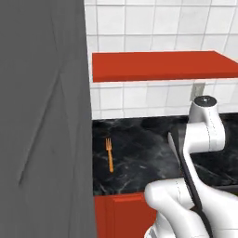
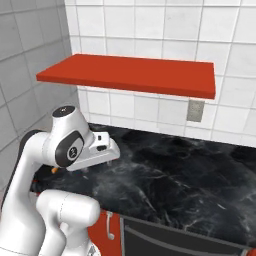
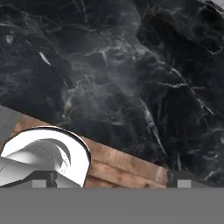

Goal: Take the fork and place it on the left side of the plate. Then take the spoon and place it on the right side of the plate. Make sure they're directly next to the plate.

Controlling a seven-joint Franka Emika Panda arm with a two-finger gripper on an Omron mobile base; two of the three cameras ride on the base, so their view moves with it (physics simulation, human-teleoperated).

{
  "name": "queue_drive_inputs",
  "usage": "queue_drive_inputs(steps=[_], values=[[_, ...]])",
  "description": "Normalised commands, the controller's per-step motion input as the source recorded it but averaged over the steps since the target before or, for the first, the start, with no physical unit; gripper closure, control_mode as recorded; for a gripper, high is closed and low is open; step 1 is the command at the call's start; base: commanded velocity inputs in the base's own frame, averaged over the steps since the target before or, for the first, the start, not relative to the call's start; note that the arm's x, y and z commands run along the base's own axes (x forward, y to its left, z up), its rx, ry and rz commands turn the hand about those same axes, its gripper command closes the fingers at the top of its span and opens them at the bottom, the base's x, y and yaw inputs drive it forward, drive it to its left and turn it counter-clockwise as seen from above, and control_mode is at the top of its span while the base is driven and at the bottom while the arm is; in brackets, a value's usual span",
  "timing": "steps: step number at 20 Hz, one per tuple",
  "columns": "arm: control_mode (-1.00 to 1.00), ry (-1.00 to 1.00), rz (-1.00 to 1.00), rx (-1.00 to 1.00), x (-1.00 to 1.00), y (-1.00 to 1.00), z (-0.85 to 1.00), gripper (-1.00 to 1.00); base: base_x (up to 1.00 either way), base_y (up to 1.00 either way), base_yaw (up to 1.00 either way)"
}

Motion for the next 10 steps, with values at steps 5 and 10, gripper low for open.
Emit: queue_drive_inputs(steps=[5,10], values=[[-1.00,-0.02,-0.02,0.04,0.12,0.27,-0.14,-1.00,0.27,0.37,-0.05],[-1.00,-0.10,-0.02,0.10,0.21,0.92,-0.37,-1.00,0.00,0.00,0.00]])
